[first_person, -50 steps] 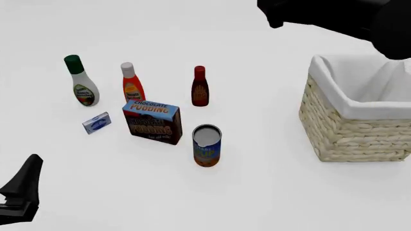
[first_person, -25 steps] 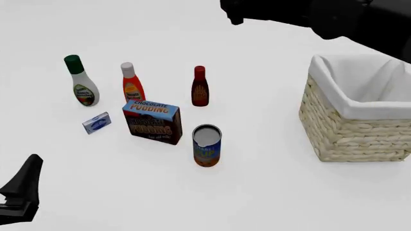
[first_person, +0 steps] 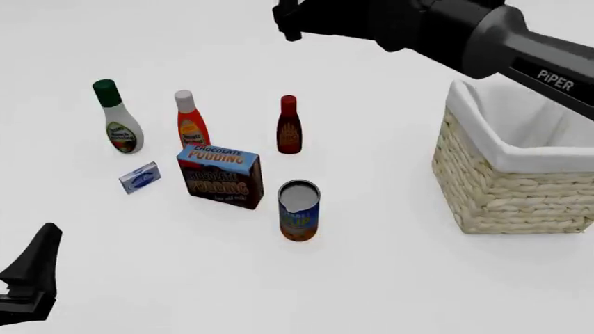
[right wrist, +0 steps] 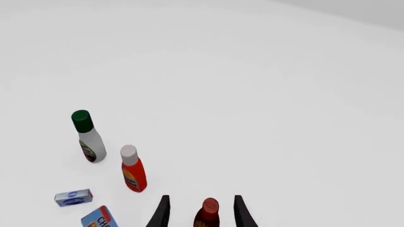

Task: Pick the bbq sauce and place it in the basket.

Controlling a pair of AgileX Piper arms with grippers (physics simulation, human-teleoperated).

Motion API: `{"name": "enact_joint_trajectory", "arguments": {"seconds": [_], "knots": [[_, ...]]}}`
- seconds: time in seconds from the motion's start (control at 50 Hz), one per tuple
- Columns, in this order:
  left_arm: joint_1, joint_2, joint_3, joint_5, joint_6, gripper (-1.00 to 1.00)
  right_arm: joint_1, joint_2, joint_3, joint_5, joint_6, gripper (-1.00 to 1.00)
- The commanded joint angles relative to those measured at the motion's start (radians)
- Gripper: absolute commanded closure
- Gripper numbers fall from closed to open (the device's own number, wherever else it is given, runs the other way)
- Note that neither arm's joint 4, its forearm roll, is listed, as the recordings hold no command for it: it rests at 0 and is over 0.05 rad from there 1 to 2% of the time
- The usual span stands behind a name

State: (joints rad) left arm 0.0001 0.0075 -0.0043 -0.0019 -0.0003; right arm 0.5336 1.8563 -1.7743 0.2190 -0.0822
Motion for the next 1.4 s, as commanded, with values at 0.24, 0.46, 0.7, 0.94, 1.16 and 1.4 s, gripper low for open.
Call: {"name": "enact_joint_trajectory", "arguments": {"seconds": [0.24, 0.46, 0.7, 0.94, 1.16, 1.4], "knots": [[0.000, 0.000, 0.000, 0.000, 0.000, -1.00, -0.025, 0.275, -0.265, 0.062, 0.012, -1.00], [0.000, 0.000, 0.000, 0.000, 0.000, -1.00, -0.030, 0.356, -0.324, 0.070, 0.016, -1.00], [0.000, 0.000, 0.000, 0.000, 0.000, -1.00, -0.044, 0.435, -0.361, 0.069, 0.013, -1.00], [0.000, 0.000, 0.000, 0.000, 0.000, -1.00, -0.047, 0.482, -0.379, 0.084, 0.009, -1.00], [0.000, 0.000, 0.000, 0.000, 0.000, -1.00, -0.042, 0.505, -0.358, 0.076, 0.005, -1.00], [0.000, 0.000, 0.000, 0.000, 0.000, -1.00, -0.042, 0.551, -0.390, 0.090, 0.006, -1.00]]}}
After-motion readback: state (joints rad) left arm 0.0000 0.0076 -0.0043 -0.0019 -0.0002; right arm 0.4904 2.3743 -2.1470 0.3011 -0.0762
